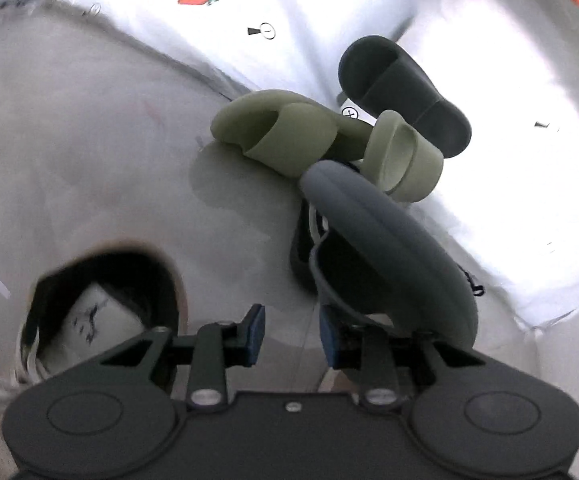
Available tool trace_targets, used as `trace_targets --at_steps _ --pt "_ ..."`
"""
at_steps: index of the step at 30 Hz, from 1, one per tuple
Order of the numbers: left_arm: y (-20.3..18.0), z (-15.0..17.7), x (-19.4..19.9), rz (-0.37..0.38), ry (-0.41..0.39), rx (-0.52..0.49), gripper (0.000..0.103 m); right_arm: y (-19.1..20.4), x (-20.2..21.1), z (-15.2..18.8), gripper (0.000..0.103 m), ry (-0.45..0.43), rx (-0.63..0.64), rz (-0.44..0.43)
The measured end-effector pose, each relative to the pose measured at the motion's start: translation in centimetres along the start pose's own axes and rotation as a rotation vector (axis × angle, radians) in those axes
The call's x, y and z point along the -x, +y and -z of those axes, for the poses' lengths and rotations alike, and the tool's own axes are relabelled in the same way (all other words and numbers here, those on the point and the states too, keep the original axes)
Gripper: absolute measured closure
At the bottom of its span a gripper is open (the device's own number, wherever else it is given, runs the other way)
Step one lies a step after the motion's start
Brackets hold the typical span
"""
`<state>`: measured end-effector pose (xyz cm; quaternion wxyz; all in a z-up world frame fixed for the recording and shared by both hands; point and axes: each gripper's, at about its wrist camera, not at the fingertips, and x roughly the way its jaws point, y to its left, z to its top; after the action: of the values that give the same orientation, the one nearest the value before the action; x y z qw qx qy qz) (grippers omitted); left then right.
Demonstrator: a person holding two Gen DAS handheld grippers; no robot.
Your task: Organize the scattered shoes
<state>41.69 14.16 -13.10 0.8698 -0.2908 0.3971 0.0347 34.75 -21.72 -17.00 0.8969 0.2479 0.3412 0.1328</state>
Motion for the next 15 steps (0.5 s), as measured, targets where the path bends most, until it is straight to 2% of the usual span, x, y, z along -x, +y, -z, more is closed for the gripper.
trace_targets --at_steps 3,6,8,10,12,15 --pt "-1.6 -1.8 -0.5 0.106 -0.025 0.053 0.072 0.0 -0.2 0.0 0.007 0.0 -0.002 -0.002" --pt "-5.0 -4.3 -1.9 0.339 -0.041 0.061 0.071 -0.1 -0.2 0.1 0.007 0.006 -0.006 -0.002" --pt "-9.4 -5.8 -2.4 0.353 -0.077 -0.053 0.071 -0.2 0.1 0.0 0.007 -0.003 0.004 0.007" --pt "-12.6 -6.1 -1.7 0.402 -0.111 -0.158 0.067 -0.2 0.6 -0.1 0.007 -0.018 0.016 0.016" --pt "-13.6 -5.4 -1.2 0.431 -0.125 -0.198 0.054 -0.7 1.2 -0.2 0.007 -0.04 0.017 0.041" --pt "-13.3 -2.6 -0.7 0.388 -0.101 -0.28 0.051 -1.8 1.6 -0.3 0.007 -0.049 -0.022 0.065"
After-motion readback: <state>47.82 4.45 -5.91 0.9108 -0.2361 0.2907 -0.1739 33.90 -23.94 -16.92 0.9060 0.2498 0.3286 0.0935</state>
